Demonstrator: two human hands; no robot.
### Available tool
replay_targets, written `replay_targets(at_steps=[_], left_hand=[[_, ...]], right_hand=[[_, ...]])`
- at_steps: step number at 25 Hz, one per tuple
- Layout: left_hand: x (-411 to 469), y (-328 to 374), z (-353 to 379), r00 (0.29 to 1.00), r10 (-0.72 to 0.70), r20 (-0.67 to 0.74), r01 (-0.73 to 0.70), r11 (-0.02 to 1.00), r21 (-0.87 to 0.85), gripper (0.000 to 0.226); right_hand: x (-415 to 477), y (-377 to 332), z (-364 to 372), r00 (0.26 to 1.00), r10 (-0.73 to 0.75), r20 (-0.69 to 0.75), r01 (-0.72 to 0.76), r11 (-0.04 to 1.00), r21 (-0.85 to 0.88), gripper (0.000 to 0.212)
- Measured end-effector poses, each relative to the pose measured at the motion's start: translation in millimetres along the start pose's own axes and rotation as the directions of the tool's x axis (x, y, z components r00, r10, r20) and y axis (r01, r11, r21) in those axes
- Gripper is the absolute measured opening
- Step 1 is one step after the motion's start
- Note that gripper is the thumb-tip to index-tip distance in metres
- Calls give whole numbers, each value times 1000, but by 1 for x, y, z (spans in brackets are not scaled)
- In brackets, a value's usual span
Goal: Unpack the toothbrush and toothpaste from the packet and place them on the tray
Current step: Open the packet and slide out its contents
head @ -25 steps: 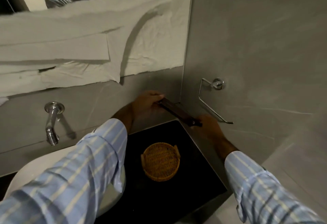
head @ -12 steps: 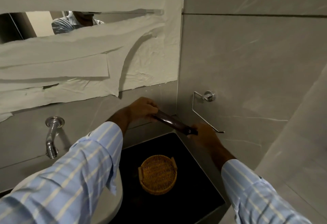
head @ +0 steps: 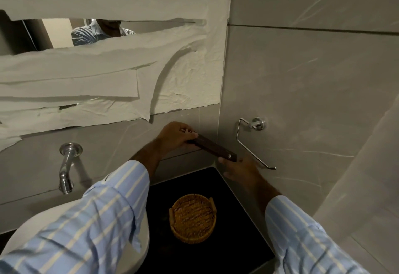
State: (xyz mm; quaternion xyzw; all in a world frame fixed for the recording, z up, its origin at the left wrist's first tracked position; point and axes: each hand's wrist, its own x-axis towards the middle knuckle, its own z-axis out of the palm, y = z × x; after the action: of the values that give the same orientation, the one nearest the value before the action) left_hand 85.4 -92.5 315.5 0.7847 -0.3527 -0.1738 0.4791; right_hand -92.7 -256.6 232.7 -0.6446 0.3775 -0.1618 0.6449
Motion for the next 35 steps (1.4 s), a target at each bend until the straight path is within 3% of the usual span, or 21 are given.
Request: replay_targets(at_steps=[1, 3, 5, 7, 9, 10, 11, 13, 14, 16, 17, 18, 19, 21, 23, 25, 28, 31, 35], left_hand=[[-2, -2, 1, 999, -6, -33, 5, 999, -37, 32], [-12, 1, 4, 999, -31, -44, 23, 984, -176, 30], [-18, 2, 11, 997, -72, 15, 73, 938, -338, 26], [-26, 5, 13, 990, -97, 98, 134, 840, -526, 24], [-28, 0, 10, 980, -131, 151, 199, 677, -709, 23], [-29, -3, 8, 979, -147, 139, 202, 653, -730, 21], [-28, -9, 8, 982, -173, 71, 176, 721, -670, 17], [-27, -22, 13, 973, -180, -142, 111, 913, -393, 7], [-27, -28, 17, 958, -155, -242, 89, 961, -263, 8], [-24, -34, 28, 924, -139, -356, 96, 986, -135, 10], [-23, -38, 35, 922, -177, -345, 114, 974, -195, 11], [-21, -41, 41, 925, -245, -292, 131, 924, -359, 18], [-22, -42, 47, 924, -322, -206, 154, 805, -572, 25], [-30, -40, 56, 914, -405, -14, 184, 446, -876, 24], [-36, -42, 62, 920, -384, 76, 171, 221, -960, 18], [-41, -41, 66, 939, -326, 108, 157, 129, -979, 20], [-45, -35, 71, 951, -283, 122, 158, 107, -982, 20], [-46, -34, 74, 966, -241, 93, 139, 180, -974, 16], [-50, -32, 75, 968, -245, 61, 138, 315, -939, 19]], right_hand=[[-4, -5, 10, 985, 91, 149, -135, 939, 317, 38], [-7, -14, 27, 942, 106, 319, -298, 702, 647, 39], [-5, -24, 41, 948, 38, 315, -278, 579, 766, 23], [-5, -31, 47, 963, 5, 270, -228, 548, 804, 12], [-5, -35, 45, 968, -4, 251, -208, 544, 813, 10], [-5, -36, 43, 969, -6, 248, -204, 549, 811, 11], [-4, -37, 42, 968, -7, 251, -205, 556, 806, 12], [-7, -41, 44, 967, -6, 253, -203, 579, 790, 11], [-7, -42, 46, 970, -8, 244, -191, 599, 778, 9], [-8, -47, 49, 978, -38, 204, -128, 663, 737, 6], [-8, -49, 51, 982, -66, 175, -79, 702, 708, 5], [-9, -53, 51, 984, -105, 144, -18, 746, 665, 10], [-8, -57, 50, 984, -143, 110, 49, 798, 600, 20], [-9, -69, 46, 975, -217, 44, 184, 907, 378, 30], [-8, -80, 42, 952, -307, 4, 304, 947, 106, 31], [-4, -89, 40, 928, -372, -10, 371, 927, -52, 31], [3, -93, 37, 932, -362, -16, 362, 932, -22, 25], [5, -90, 31, 938, -345, -8, 345, 937, 58, 15], [4, -84, 28, 951, -310, -4, 309, 946, 102, 31]])
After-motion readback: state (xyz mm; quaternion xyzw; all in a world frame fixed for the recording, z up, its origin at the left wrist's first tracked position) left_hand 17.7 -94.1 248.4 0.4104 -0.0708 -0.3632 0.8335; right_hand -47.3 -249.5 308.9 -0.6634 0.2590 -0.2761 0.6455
